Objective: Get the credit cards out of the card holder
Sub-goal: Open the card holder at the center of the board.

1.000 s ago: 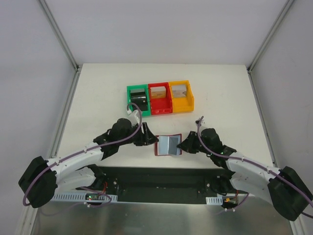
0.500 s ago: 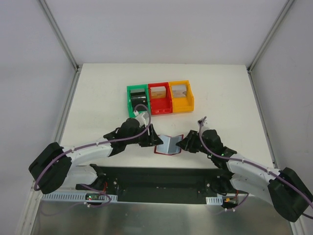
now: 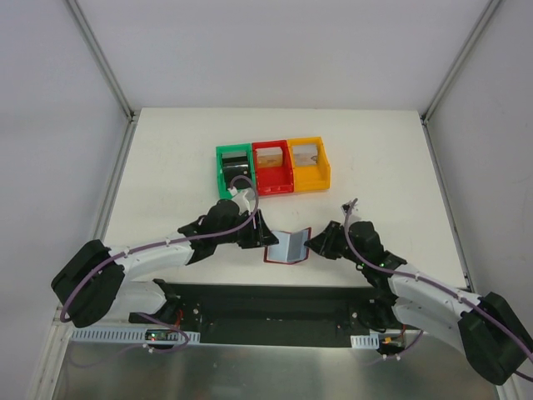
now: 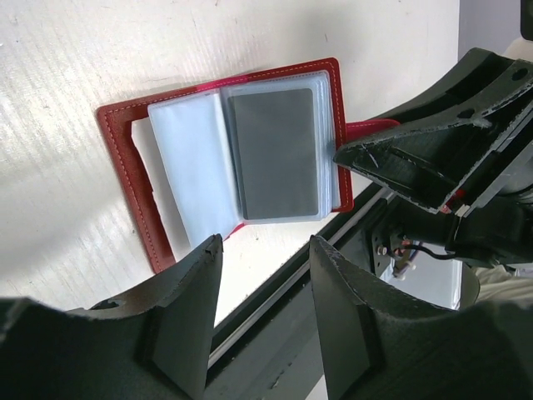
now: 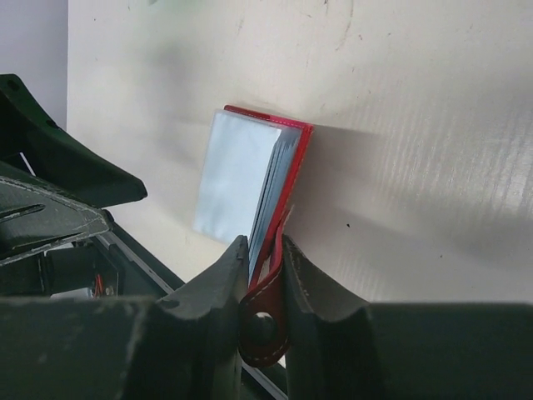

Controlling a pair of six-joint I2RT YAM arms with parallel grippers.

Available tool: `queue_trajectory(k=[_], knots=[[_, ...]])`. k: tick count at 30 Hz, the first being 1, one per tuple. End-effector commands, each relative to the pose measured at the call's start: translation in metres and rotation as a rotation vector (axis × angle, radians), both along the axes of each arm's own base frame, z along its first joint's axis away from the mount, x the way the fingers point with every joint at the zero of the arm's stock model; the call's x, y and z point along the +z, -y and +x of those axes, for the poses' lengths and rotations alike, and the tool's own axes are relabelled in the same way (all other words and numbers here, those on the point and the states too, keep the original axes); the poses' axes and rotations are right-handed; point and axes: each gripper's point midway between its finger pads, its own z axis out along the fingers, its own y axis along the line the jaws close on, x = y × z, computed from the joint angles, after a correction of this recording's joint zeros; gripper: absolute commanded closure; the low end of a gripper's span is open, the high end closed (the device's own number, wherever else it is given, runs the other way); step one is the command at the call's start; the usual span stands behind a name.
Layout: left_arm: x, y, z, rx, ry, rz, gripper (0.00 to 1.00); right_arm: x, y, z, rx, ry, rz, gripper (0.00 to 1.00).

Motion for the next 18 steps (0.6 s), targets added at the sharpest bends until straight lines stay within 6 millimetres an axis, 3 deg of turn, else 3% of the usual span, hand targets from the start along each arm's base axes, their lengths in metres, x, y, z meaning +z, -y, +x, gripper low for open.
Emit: queue_trajectory(k=[1, 10, 18], knots=[[0.018, 0.011, 0.006, -0.023, 0.056, -0.026, 0.55, 0.009, 0.0, 0.006, -0.014, 0.032, 0.03, 0.78], [0.029, 0.032, 0.01, -0.089, 0.06, -0.036, 0.54, 0.006, -0.001, 0.005, 0.001, 0.019, 0.015, 0.84], [0.007, 0.053, 0.01, -0.157, 0.043, 0.091, 0.51, 0.006, 0.0, 0.007, 0.002, 0.018, -0.009, 0.89]])
